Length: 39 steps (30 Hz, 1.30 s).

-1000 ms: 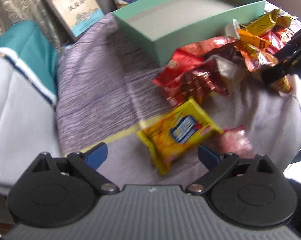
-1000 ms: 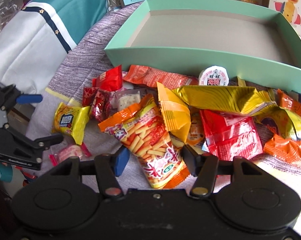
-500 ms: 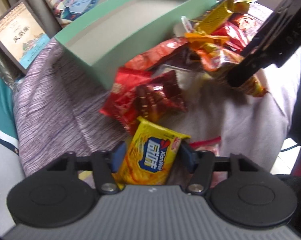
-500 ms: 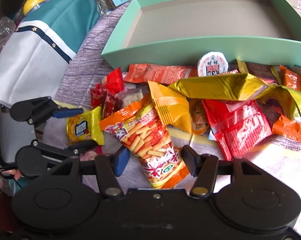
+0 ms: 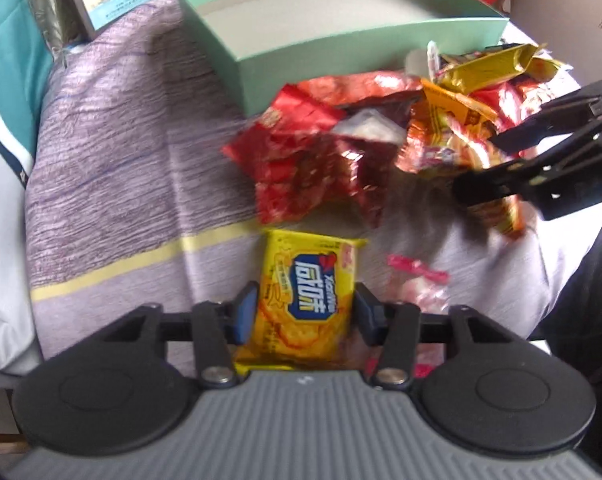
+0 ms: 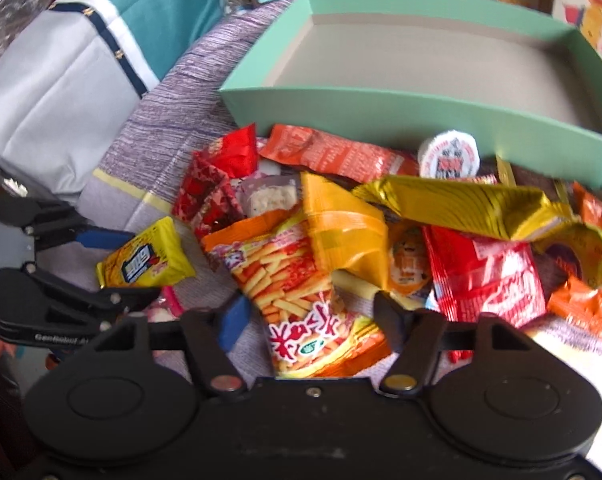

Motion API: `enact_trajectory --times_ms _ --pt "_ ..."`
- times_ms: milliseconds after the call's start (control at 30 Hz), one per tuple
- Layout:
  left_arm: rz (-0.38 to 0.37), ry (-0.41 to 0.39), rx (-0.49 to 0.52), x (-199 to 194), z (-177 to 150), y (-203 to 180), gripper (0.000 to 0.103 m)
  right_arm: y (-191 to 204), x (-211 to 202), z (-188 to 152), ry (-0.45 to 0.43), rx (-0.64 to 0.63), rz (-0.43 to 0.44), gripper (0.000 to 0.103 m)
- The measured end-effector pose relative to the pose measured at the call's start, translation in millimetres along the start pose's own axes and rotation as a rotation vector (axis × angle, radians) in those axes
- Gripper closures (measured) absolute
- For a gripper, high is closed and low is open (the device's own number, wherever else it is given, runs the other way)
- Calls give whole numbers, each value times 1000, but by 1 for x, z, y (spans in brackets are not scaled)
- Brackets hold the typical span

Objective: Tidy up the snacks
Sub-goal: 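Grasp yellow biscuit packet with left tool while right tool grasps orange stick-snack bag, then place both packets into the green tray and open both tools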

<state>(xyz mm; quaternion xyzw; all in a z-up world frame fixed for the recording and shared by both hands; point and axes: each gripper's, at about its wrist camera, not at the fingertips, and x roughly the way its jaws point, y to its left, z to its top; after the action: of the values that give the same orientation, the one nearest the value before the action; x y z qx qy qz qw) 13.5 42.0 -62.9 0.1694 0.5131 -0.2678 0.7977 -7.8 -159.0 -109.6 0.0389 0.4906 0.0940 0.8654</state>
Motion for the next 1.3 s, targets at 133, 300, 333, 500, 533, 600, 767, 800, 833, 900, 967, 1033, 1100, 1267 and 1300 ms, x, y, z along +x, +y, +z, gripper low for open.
enact_trajectory --times_ms 133,300,333,500,533,600,767,800,833,900,967,1033,1100,1267,1300 --pt "6 16 -94 -2 3 -1 56 -4 -9 6 -9 52 54 66" --pt "15 12 -188 -14 2 13 56 -12 -24 10 -25 120 121 66" --pt "14 4 -203 -19 3 15 56 -12 -28 12 -31 132 141 66" --pt "33 -76 -265 -49 21 27 56 -14 -53 33 -78 186 249 66" --pt "37 -96 -275 -54 28 30 56 -14 -58 40 -91 191 264 66" --pt "41 -138 -291 -62 43 36 56 -16 -67 53 -127 191 263 66" --pt "75 -206 -289 -63 103 41 55 -41 -68 99 -177 240 187 66" --pt "76 -213 -284 -59 117 42 55 -48 -65 111 -186 252 163 66" --pt "76 -217 -278 -54 133 43 55 -55 -61 123 -195 269 141 66" --pt "92 -221 -273 -39 164 44 55 -69 -50 148 -203 307 111 66" --pt "99 -219 -282 -20 192 47 55 -81 -36 171 -205 347 90 66" --pt "104 -214 -296 3 216 51 55 -94 -20 190 -204 380 76 66" --pt "117 -192 -302 27 235 57 55 -107 -3 208 -199 409 63 66" --pt "142 -145 -322 77 268 74 56 -126 52 234 -148 461 73 66" --pt "143 -143 -323 84 272 78 55 -128 60 239 -135 463 71 66"
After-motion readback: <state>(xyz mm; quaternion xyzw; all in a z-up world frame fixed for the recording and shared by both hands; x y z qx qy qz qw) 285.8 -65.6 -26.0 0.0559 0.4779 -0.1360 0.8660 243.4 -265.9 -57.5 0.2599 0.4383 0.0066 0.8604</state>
